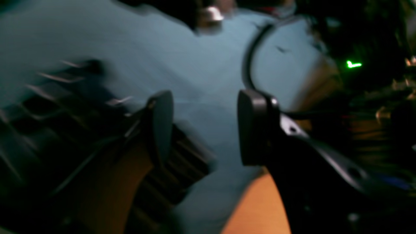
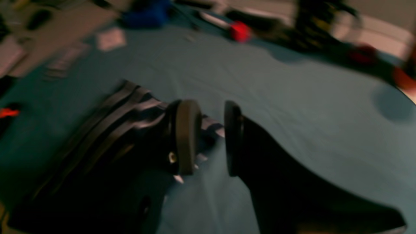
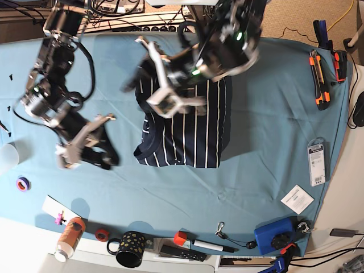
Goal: Layout the t-shirt on the table in an organized manner, then fold the t-shirt properly
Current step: 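Press and tidy the folded shirt with both grippers, then release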
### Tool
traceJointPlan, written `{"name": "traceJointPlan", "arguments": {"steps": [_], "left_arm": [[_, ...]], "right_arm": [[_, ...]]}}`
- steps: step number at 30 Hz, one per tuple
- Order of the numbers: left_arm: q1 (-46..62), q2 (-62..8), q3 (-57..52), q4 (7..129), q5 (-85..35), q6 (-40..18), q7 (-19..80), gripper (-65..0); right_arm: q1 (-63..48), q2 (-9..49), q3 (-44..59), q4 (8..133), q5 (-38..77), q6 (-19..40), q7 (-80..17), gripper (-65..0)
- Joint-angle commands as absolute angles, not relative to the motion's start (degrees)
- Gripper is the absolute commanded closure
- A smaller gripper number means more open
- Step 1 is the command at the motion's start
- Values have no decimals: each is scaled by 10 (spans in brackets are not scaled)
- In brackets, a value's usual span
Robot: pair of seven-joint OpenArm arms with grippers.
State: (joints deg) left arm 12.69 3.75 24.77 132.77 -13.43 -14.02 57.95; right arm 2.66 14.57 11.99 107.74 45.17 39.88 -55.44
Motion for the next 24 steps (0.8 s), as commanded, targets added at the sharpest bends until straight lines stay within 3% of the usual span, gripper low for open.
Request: {"name": "traceJointPlan", "arguments": {"steps": [1,6,10,14,19,24], "left_arm": [[133,34,249,1350,-96,-120,565,-319],[173,-21,249,1350,138,-13,537,-319],[188,-57,249,1350,205,34,547,-320],[194,-70,249,1350,256,58,567,-319],[194,-70,249,1350,333,71,599,-319],[194,-70,246,1350,337,71,600,-294]], "right_arm": [[39,149,98,1087,465,400,-543,-155],[51,149,-33,1086,414,400,-540,-155],[51,149,-109,1086,377,400,-547,-155],[37,149,-136,1058,333,400,-542,-155],[32,149,-133,922,312,400,-514,-155],[34,149,-100,895,367,400,-512,-155]]}}
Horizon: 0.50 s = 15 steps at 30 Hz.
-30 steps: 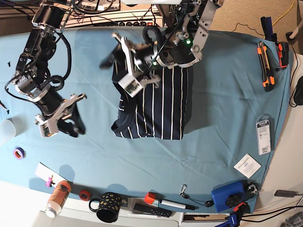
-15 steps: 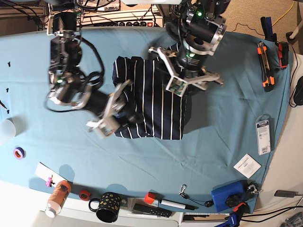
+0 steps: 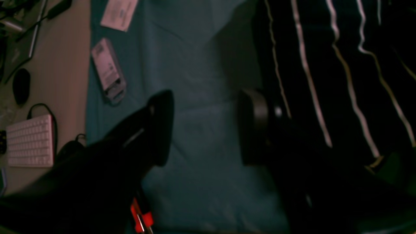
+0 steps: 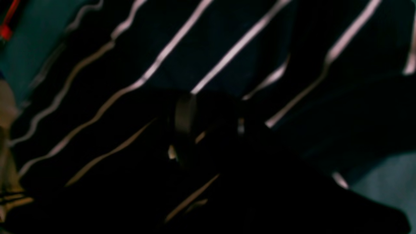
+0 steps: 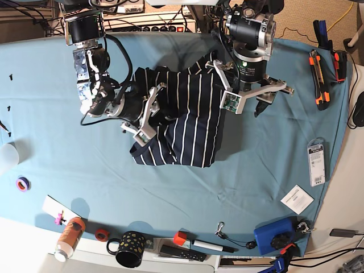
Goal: Layout the t-shirt on the table in an organized manner, then fold the t-shirt properly
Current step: 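Press and tidy the folded shirt with both grippers, then release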
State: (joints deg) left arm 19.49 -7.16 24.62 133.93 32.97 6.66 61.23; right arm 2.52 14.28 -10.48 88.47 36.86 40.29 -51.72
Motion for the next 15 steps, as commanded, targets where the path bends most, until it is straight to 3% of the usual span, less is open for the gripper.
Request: {"name": "traceJointPlan", "arguments": {"steps": [1,6,10,15], "left_arm": [[194,-70,240,1350,337,71,600,-264],[220,-70,151,1350,336,71,556,0],[256,-70,33,1350,290,70,505,0],[285,-70,-101,1350,166,41,500,0]], "right_arm": [[35,149,-87,908,387,400,-517,-155],[37,149,-6,1014,435,400,-548,-142],[37,149,61,1077,437,400,-561,0],[36,149,133,1088,438,400,-587,0]]}}
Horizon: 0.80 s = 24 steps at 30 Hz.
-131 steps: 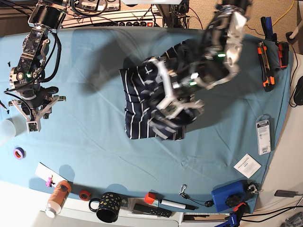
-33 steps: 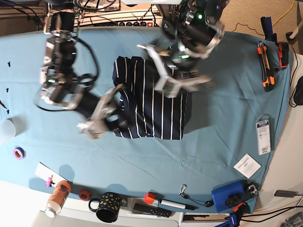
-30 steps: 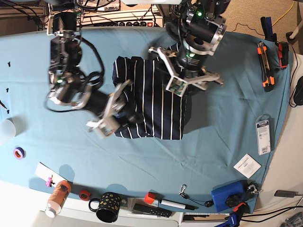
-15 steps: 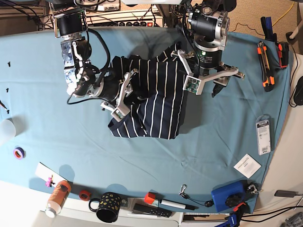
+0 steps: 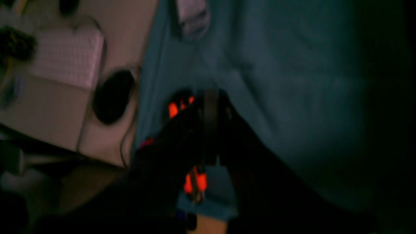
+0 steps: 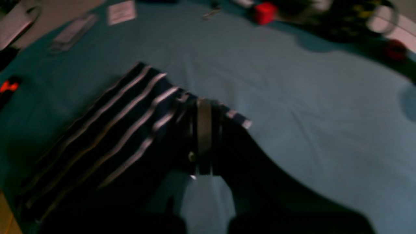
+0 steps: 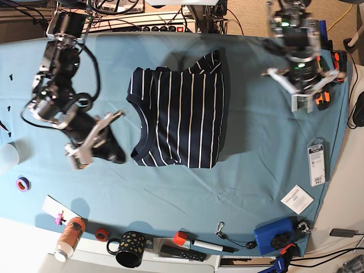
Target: Layout the t-shirt on the table in an organized manner, then fold the t-shirt properly
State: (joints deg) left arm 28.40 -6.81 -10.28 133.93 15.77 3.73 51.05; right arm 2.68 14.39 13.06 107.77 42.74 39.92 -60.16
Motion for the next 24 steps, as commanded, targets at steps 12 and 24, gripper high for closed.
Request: {"name": "traceJointPlan", "arguments": {"steps": [12,24], "left_arm": [[358,-70,-241,1350,-63,-16,611,0],[504,-70,-241,1350,-69,-20,650,0]], "right_arm": [[-99,149,228,1156,521,400,-721,0],[-309,149,237,1235,520,400,-789,0]]}}
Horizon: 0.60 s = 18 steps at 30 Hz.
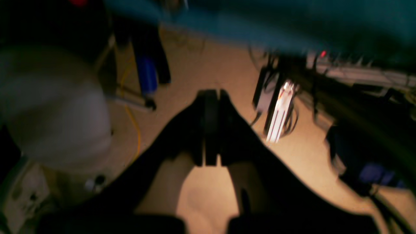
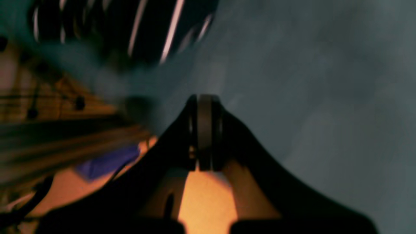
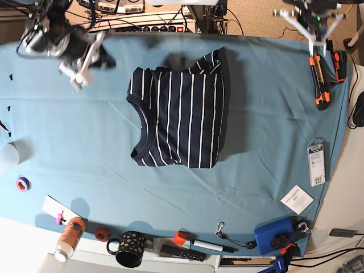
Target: Layout the t-shirt on the table in an organized manner, then fold the t-shirt properly
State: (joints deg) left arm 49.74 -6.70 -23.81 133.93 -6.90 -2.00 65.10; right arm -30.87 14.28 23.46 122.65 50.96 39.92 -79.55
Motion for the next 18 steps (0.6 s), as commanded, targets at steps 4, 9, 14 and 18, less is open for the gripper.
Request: {"name": "traceJointPlan", "arguments": {"steps": [4,9,14,18], "left_arm": [[575,-70,-241,1350,-111,-44,648,0],[647,-67,-241,1350,-150,-65,618,0],[657,-67,-241,1348,-150,-69,610,0],[651,-67,-241,1256,-150,-78,588,0]], "right_arm": [[-386,149,237,1235,520,400,-800,0],[-466,151,237,1235,480,400,-800,0],[-531,176,237,1235,472,400,-800,0],[-565,201,237,1220,451,400,-800,0]]}}
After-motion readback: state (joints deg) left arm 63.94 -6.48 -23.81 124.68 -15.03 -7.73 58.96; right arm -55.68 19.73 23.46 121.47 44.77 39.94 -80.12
